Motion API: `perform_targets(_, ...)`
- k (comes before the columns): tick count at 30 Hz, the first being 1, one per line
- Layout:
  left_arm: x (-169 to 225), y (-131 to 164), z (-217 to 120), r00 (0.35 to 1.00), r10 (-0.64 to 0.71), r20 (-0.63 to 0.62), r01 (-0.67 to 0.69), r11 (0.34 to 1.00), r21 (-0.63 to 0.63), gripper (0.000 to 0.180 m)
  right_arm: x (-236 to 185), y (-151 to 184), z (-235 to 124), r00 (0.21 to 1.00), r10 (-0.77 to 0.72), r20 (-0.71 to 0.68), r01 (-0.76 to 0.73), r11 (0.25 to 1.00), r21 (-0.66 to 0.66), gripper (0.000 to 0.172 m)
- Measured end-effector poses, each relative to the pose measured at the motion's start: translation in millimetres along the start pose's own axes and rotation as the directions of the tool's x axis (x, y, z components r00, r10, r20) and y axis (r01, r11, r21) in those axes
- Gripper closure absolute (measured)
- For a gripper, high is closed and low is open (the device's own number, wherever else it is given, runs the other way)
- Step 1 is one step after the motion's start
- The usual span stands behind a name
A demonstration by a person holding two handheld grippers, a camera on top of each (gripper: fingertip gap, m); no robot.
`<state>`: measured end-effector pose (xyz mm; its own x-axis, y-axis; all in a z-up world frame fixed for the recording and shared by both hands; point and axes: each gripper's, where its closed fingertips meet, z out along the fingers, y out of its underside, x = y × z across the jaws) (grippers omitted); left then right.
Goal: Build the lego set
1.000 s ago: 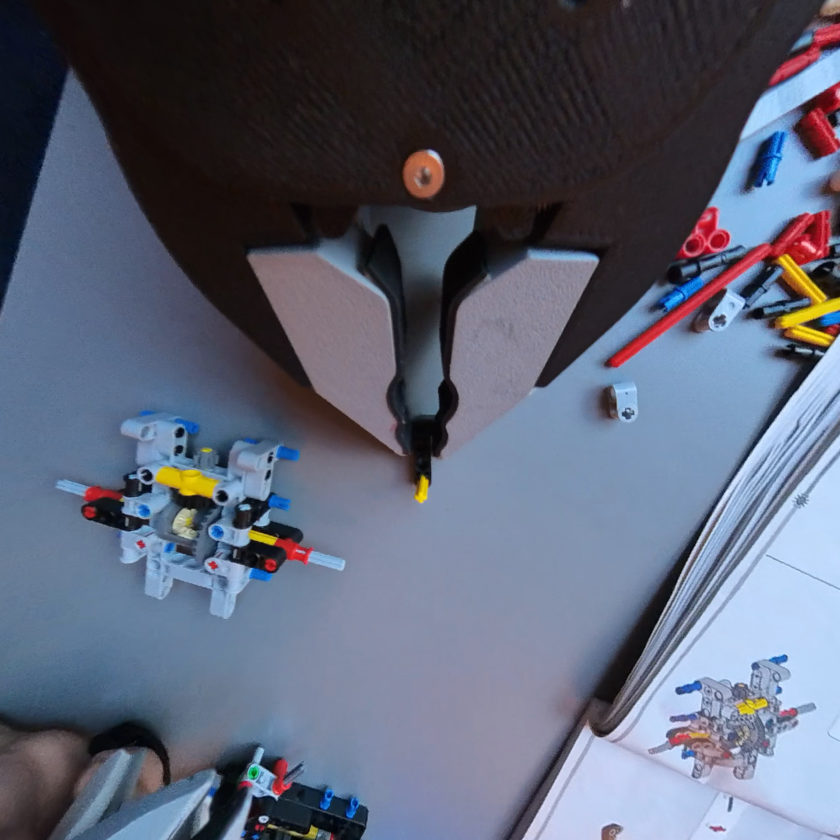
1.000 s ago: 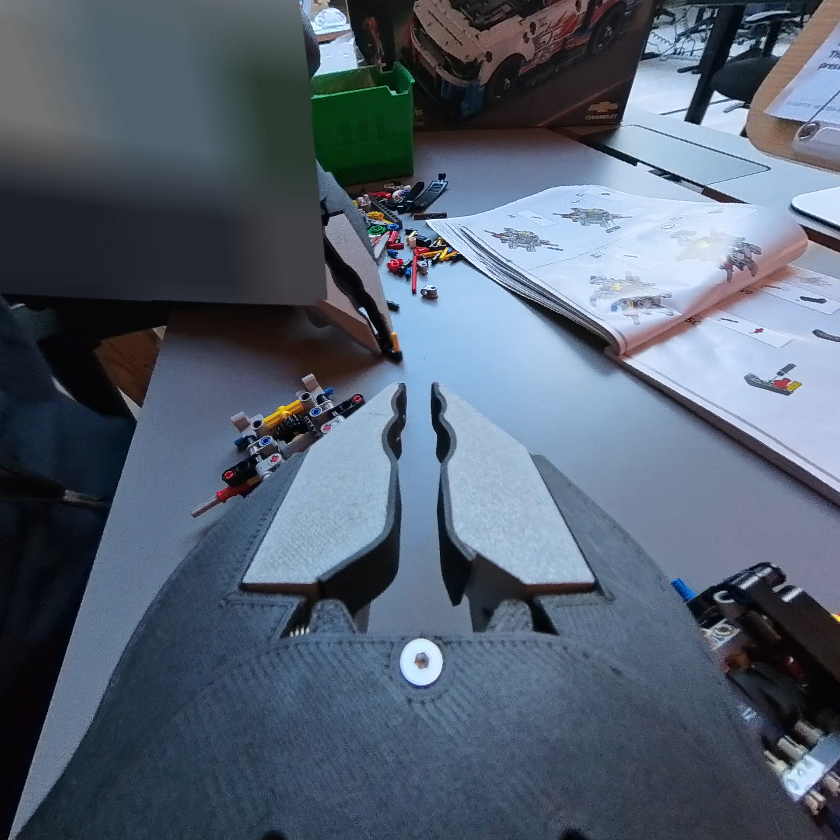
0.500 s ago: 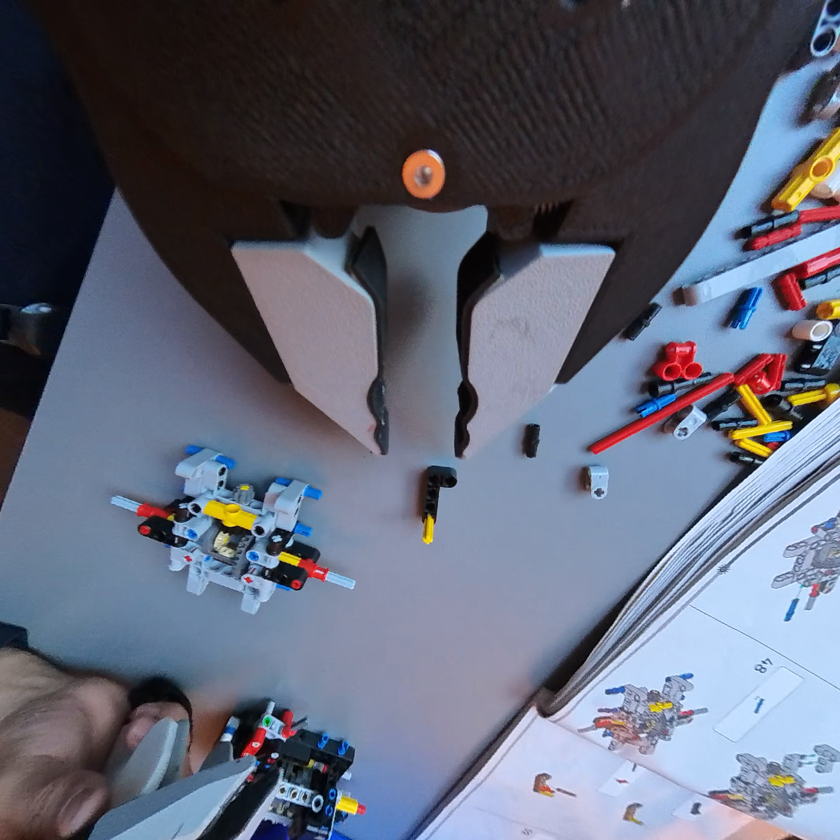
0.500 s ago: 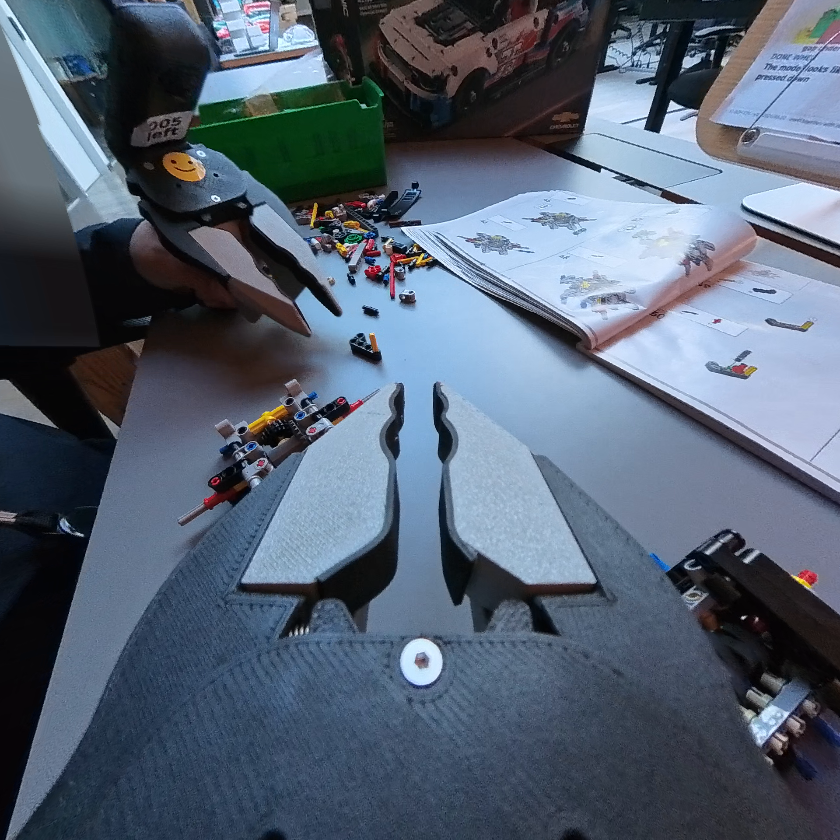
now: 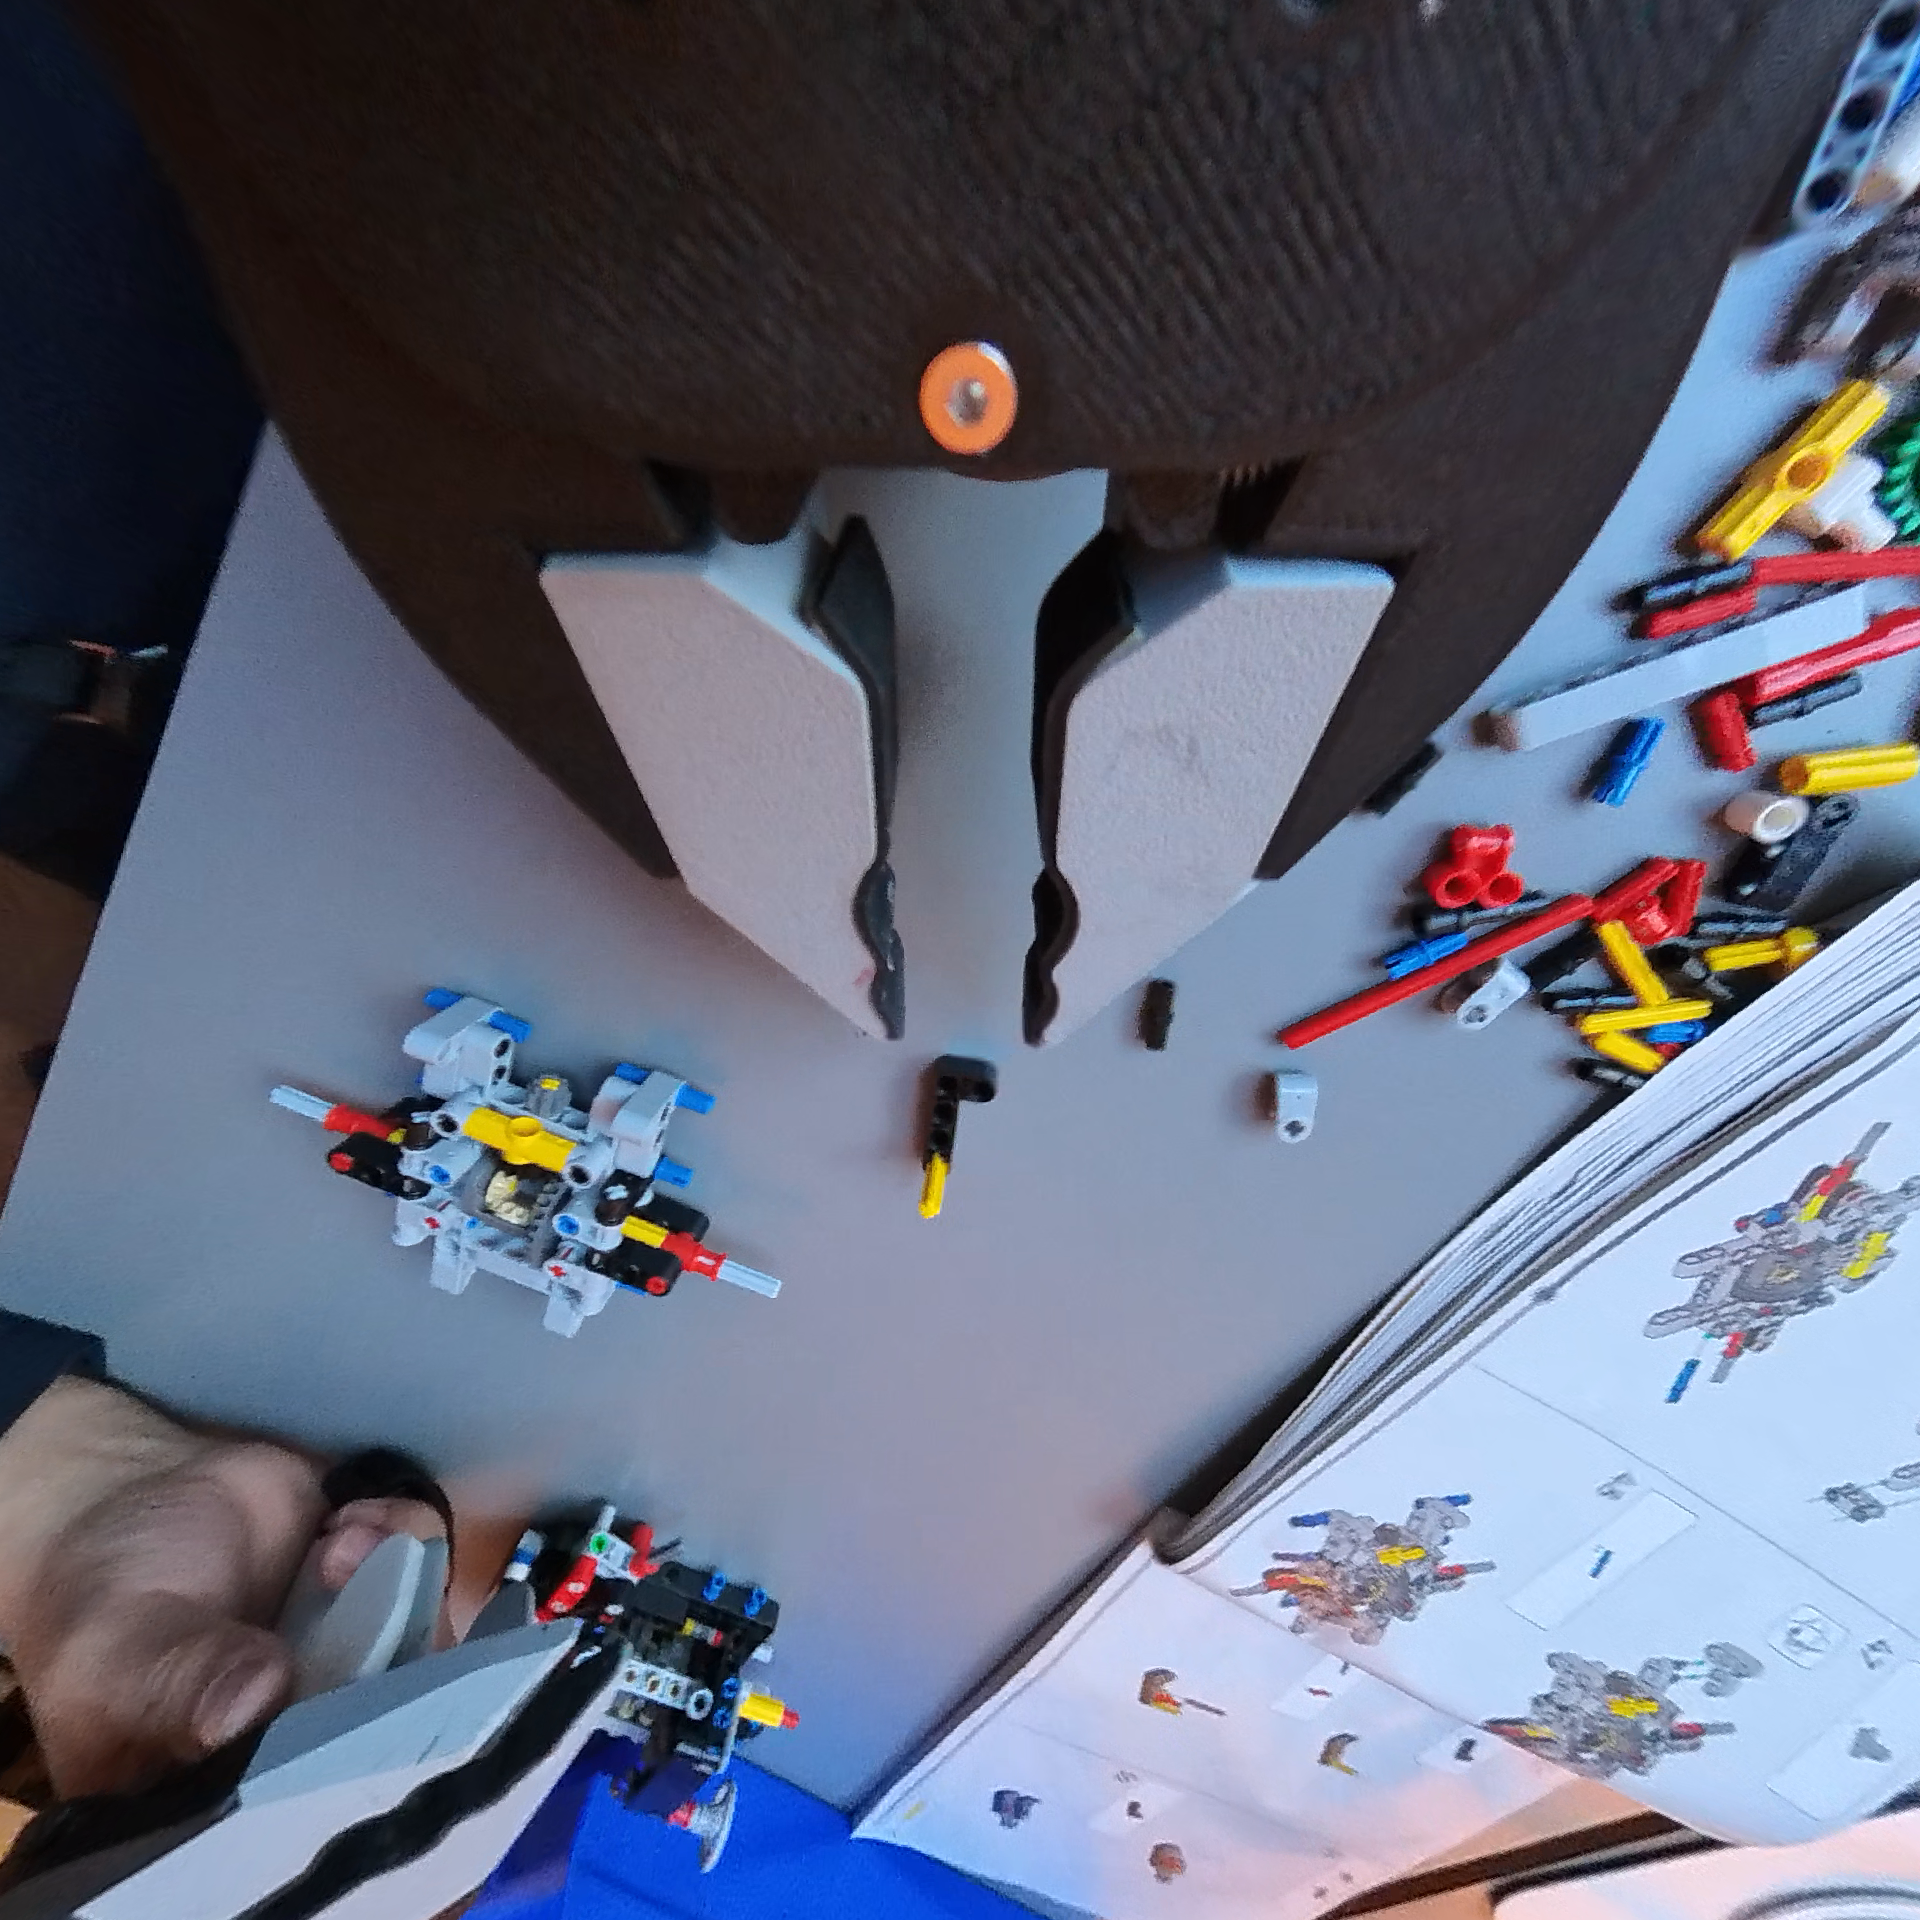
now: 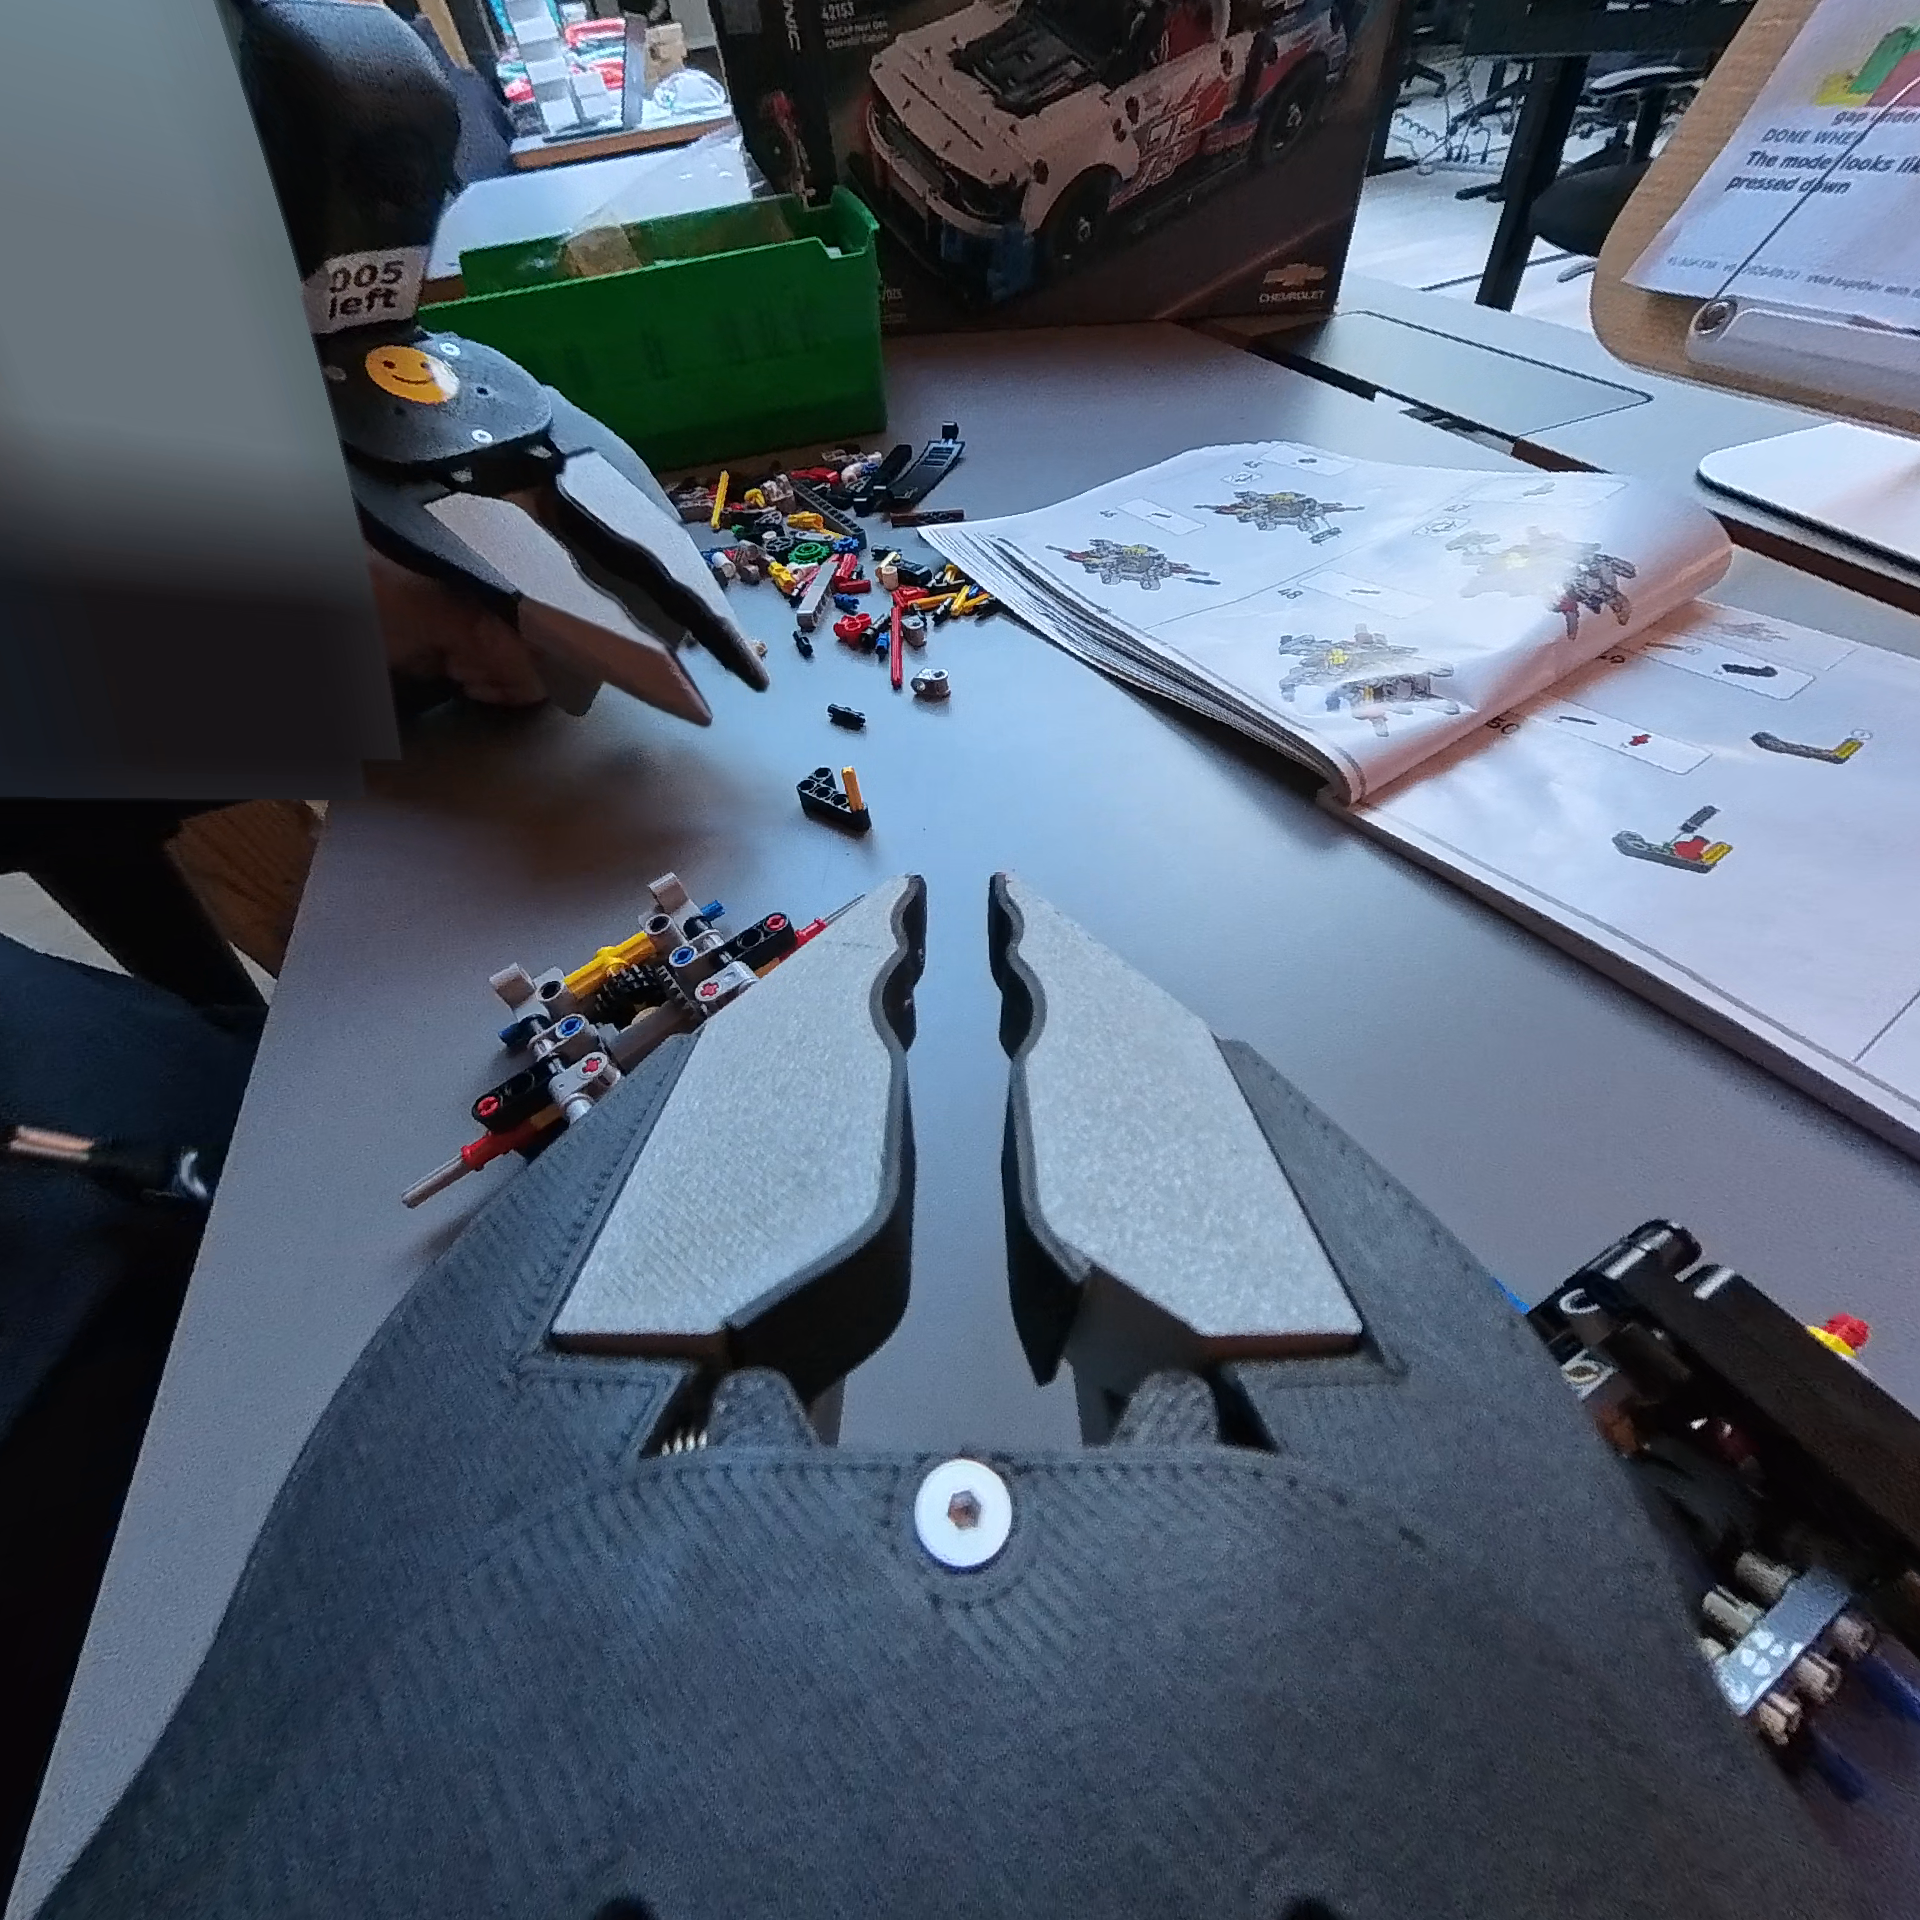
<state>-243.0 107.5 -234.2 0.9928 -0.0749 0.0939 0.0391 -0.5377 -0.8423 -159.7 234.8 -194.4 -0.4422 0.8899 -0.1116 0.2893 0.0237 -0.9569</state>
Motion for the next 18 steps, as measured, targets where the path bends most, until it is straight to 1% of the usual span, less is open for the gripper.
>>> perform_targets(4, -24.6, 16.5, -14.0, 0.995, 0.031, 0.095, -0.025, 0.997, -0.066, 0.162, -0.4, 1.0, 1.0, 1.000, 0.000, 0.004, 0.000, 1.000, -0.005, 0.163)
perform_targets(7, -47.1, 27.8, -32.9, 0.983, 0.036, 0.182, -0.017, 0.995, -0.103, 0.163, -0.4, 1.0, 1.1, 1.000, 0.001, 0.004, -0.001, 1.000, -0.004, 0.163)
perform_targets(11, -69.6, 31.2, -57.5, 0.969, -0.016, 0.248, 0.041, 0.995, -0.096, 0.164, -0.9, 0.8, 1.7, 1.000, 0.000, 0.005, 0.000, 1.000, -0.004, 0.163)
perform_targets(14, -80.7, 31.1, -67.1, 0.962, -0.042, 0.270, 0.074, 0.991, -0.110, 0.164, -1.4, 1.7, 2.6, 1.000, -0.005, 0.002, 0.005, 1.000, -0.009, 0.163)
perform_targets(16, -86.6, 32.4, -69.5, 0.958, -0.037, 0.283, 0.080, 0.987, -0.143, 0.164, -1.3, 1.9, 2.6, 1.000, -0.008, -0.004, 0.008, 1.000, -0.010, 0.163)
perform_targets(18, -96.6, 34.5, -74.9, 0.945, -0.009, 0.328, 0.073, 0.981, -0.181, 0.164, -0.5, 1.9, 1.9, 1.000, -0.009, -0.012, 0.009, 1.000, -0.009, 0.163)
